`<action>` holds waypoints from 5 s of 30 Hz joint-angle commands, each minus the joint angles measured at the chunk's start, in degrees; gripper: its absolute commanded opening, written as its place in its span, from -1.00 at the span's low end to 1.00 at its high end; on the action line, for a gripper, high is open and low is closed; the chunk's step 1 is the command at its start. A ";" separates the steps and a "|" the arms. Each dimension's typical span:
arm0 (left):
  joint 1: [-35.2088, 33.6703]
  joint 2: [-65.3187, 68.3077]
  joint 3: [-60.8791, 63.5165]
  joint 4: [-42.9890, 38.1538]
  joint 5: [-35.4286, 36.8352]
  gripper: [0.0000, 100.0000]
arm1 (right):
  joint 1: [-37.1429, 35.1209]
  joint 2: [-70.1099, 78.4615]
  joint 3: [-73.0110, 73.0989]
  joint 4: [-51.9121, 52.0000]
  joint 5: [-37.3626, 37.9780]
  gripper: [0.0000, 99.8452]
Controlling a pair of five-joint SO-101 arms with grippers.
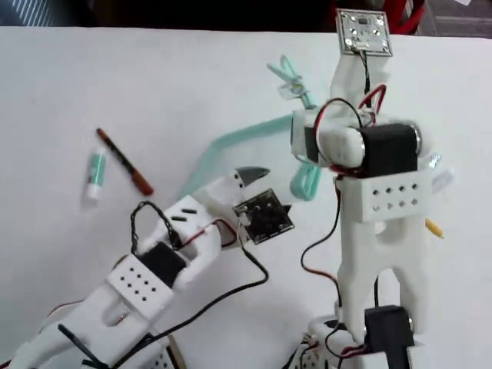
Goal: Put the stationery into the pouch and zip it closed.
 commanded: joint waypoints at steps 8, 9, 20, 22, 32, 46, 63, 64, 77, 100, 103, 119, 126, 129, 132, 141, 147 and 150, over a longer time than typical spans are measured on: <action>-7.08 14.20 -0.44 -22.07 0.09 -0.50 | -6.20 1.27 -11.16 0.48 -3.78 -0.96; -7.16 16.40 -0.70 -25.41 0.09 -0.52 | -6.81 1.36 -11.16 0.48 -3.78 -0.96; -10.68 21.14 -0.88 -39.21 -0.35 -0.60 | -7.25 0.84 -8.62 0.57 -3.60 -0.96; -10.15 21.93 -2.37 -39.03 -0.44 -0.60 | -7.25 0.84 -9.23 0.57 -3.60 -0.96; -10.77 28.62 -9.67 -32.00 0.09 -0.75 | -3.12 0.84 -16.26 0.48 -3.43 -0.96; -4.00 -2.24 -9.67 -4.92 21.80 -0.90 | -0.66 0.84 -21.27 0.48 -3.34 -0.96; -1.98 -5.58 10.55 -15.82 23.21 -0.90 | -0.04 1.89 -20.57 -6.90 -3.34 -0.96; -1.71 -5.41 10.55 -15.82 23.21 -0.90 | -0.04 2.33 -19.52 -8.40 -3.34 -0.96; -2.07 -5.76 10.55 -15.91 23.12 -0.90 | 4.62 7.60 -7.65 -22.11 -3.34 -0.96; -2.07 -5.58 10.64 -15.74 23.12 -0.90 | 13.41 14.11 -7.74 -25.80 -3.34 -0.96; -2.07 -5.58 10.64 -15.74 23.12 -0.90 | 13.58 13.85 -7.74 -23.16 -3.34 -0.93; -2.07 -5.67 10.64 -15.82 23.12 -0.90 | 12.53 8.57 -9.23 -13.67 -3.25 -0.13; -2.07 -5.67 10.64 -15.82 23.12 -0.90 | 14.64 8.92 -9.23 -11.74 -3.25 -0.13; -2.07 -5.67 10.64 -15.82 23.12 -0.90 | 18.68 9.10 -9.23 -9.89 0.62 -0.13; -2.07 -5.67 10.64 -15.82 23.12 -0.90 | 21.41 9.10 -8.70 -7.96 12.31 -0.23; -2.15 -5.58 10.64 -15.82 23.12 -0.90 | 30.73 9.10 8.53 -13.76 36.48 -0.56; -2.15 -5.41 10.64 -15.82 23.12 -0.90 | 35.47 9.10 28.04 -27.38 53.63 -0.56; -2.15 -5.41 10.64 -15.82 23.12 -0.90 | 35.91 9.10 32.53 -28.79 59.69 -0.56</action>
